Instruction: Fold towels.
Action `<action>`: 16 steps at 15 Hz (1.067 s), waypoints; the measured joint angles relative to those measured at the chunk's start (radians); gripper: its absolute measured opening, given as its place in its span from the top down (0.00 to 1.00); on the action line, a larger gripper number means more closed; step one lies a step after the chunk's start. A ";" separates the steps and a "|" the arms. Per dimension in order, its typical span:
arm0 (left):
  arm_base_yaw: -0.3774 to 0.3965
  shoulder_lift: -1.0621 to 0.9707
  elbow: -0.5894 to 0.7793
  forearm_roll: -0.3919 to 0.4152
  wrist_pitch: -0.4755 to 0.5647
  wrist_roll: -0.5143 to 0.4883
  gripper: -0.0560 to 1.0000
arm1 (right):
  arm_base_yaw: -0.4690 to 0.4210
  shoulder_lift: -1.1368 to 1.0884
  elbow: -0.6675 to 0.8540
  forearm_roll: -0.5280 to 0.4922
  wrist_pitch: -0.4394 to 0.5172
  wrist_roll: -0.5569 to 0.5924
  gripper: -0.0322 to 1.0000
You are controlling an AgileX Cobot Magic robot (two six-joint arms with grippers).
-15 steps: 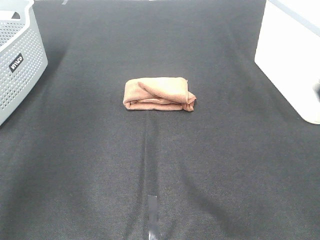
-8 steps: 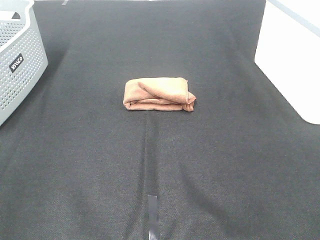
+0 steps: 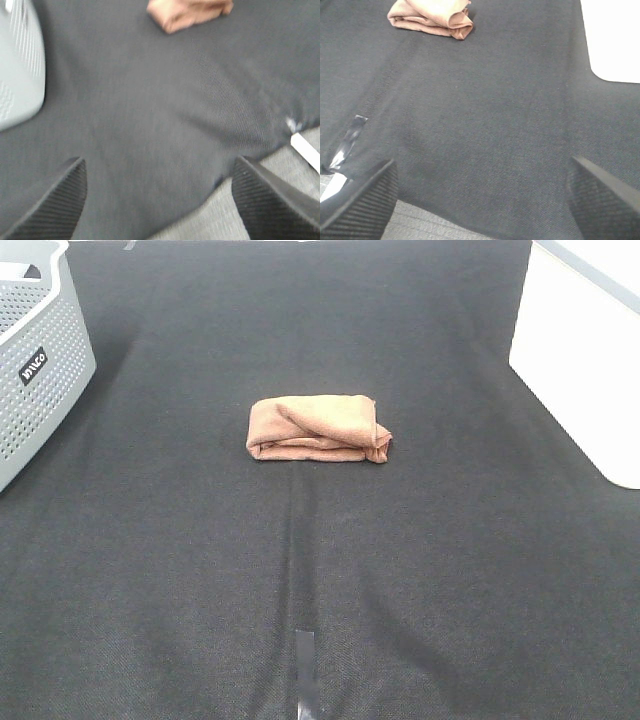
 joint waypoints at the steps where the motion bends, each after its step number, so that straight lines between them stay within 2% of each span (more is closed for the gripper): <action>1: 0.000 0.002 0.016 -0.013 -0.030 0.021 0.23 | 0.000 0.000 0.000 0.000 -0.004 -0.005 0.15; 10: 0.000 0.003 0.021 -0.019 -0.051 0.031 0.23 | 0.000 0.000 0.001 0.002 -0.005 -0.006 0.15; 14: 0.140 0.003 0.021 -0.021 -0.051 0.031 0.23 | -0.010 0.000 0.001 0.004 -0.005 -0.006 0.15; 16: 0.205 -0.003 0.021 -0.022 -0.051 0.031 0.23 | -0.071 0.000 0.001 0.010 -0.005 -0.006 0.15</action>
